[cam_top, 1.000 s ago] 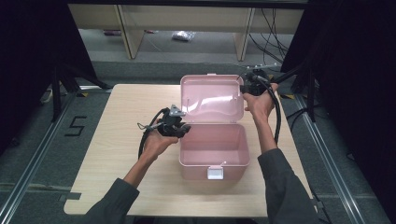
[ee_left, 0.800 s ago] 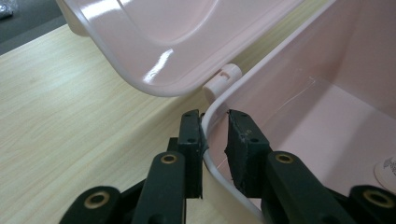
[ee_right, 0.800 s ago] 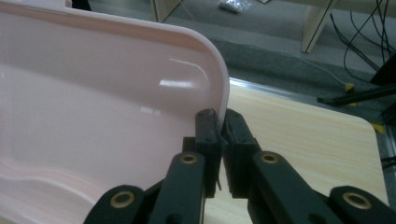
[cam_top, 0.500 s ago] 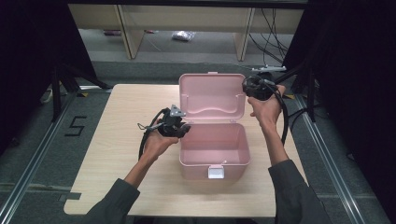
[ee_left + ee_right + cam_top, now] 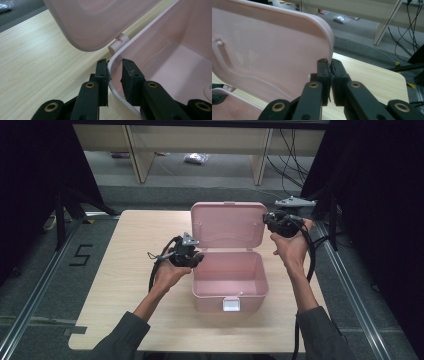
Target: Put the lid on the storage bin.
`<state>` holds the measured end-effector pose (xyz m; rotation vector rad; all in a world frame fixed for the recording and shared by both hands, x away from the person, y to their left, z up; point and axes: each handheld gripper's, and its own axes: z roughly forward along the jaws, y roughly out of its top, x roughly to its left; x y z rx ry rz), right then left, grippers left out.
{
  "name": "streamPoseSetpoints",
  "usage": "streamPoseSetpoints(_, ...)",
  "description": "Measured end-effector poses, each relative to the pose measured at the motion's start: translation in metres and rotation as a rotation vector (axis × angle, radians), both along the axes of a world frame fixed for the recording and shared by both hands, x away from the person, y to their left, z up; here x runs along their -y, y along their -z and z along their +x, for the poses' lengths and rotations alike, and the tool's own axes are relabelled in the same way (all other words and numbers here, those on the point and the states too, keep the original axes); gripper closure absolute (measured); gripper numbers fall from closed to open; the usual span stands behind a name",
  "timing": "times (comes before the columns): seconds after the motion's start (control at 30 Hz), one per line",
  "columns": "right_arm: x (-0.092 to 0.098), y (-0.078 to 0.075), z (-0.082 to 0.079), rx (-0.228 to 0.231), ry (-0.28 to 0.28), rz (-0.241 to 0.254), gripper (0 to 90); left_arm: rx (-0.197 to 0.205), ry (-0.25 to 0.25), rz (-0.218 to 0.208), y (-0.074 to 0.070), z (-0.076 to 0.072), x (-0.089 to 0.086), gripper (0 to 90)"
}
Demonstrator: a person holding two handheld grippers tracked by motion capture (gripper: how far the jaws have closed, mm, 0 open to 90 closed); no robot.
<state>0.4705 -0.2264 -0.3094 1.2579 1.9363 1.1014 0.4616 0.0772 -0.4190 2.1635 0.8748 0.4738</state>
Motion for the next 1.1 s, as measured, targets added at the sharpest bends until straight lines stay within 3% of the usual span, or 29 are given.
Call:
streamPoseSetpoints(0.1, 0.002, 0.0, -0.003, 0.014, -0.012, -0.009, 87.4, 0.0, 0.0, 0.0, 0.0, 0.0, 0.0, 75.1)
streamPoseSetpoints(0.13, 0.001, 0.0, -0.006, 0.001, -0.001, 0.013, 87.4, 0.0, 0.001, 0.002, 0.0, 0.0, 0.0, 75.0)
streamPoseSetpoints(0.27, 0.002, 0.0, -0.009, 0.033, -0.013, -0.021, 87.5, -0.003, -0.005, -0.012, 0.001, 0.0, 0.0, 75.0)
streamPoseSetpoints(0.3, 0.001, 0.001, -0.011, 0.023, -0.011, 0.006, 87.5, 0.002, -0.015, -0.021, 0.001, 0.0, 0.001, 75.0)
streamPoseSetpoints(0.33, 0.002, 0.001, -0.013, 0.036, -0.009, -0.007, 87.5, 0.003, -0.019, -0.021, 0.002, 0.0, 0.001, 75.0)
streamPoseSetpoints(0.37, 0.002, 0.002, -0.015, 0.026, -0.015, 0.013, 87.6, 0.003, -0.019, -0.023, 0.002, 0.0, 0.001, 75.0)
streamPoseSetpoints(0.53, 0.004, 0.003, -0.024, 0.053, -0.018, -0.001, 87.5, 0.008, -0.018, -0.022, 0.002, 0.0, 0.001, 74.9)
streamPoseSetpoints(0.6, 0.006, 0.002, -0.025, 0.049, -0.034, -0.009, 87.5, 0.006, -0.019, -0.021, 0.002, 0.0, 0.001, 74.9)
streamPoseSetpoints(0.63, 0.006, 0.002, -0.027, 0.035, -0.028, 0.013, 87.5, 0.006, -0.018, -0.021, 0.002, 0.0, 0.001, 74.9)
streamPoseSetpoints(0.83, 0.007, 0.001, -0.033, 0.05, -0.043, -0.02, 87.4, 0.007, -0.02, -0.017, 0.002, 0.0, 0.001, 74.9)
streamPoseSetpoints(0.87, 0.006, 0.001, -0.035, 0.038, -0.044, -0.009, 87.4, 0.007, -0.021, -0.018, 0.002, 0.0, 0.001, 74.9)
streamPoseSetpoints(1.07, 0.01, 0.005, -0.044, 0.07, -0.056, -0.025, 87.7, 0.019, -0.013, -0.026, 0.003, 0.0, 0.0, 74.8)
streamPoseSetpoints(1.1, 0.01, 0.005, -0.046, 0.056, -0.059, -0.023, 87.7, 0.02, -0.013, -0.027, 0.004, 0.0, 0.0, 74.8)
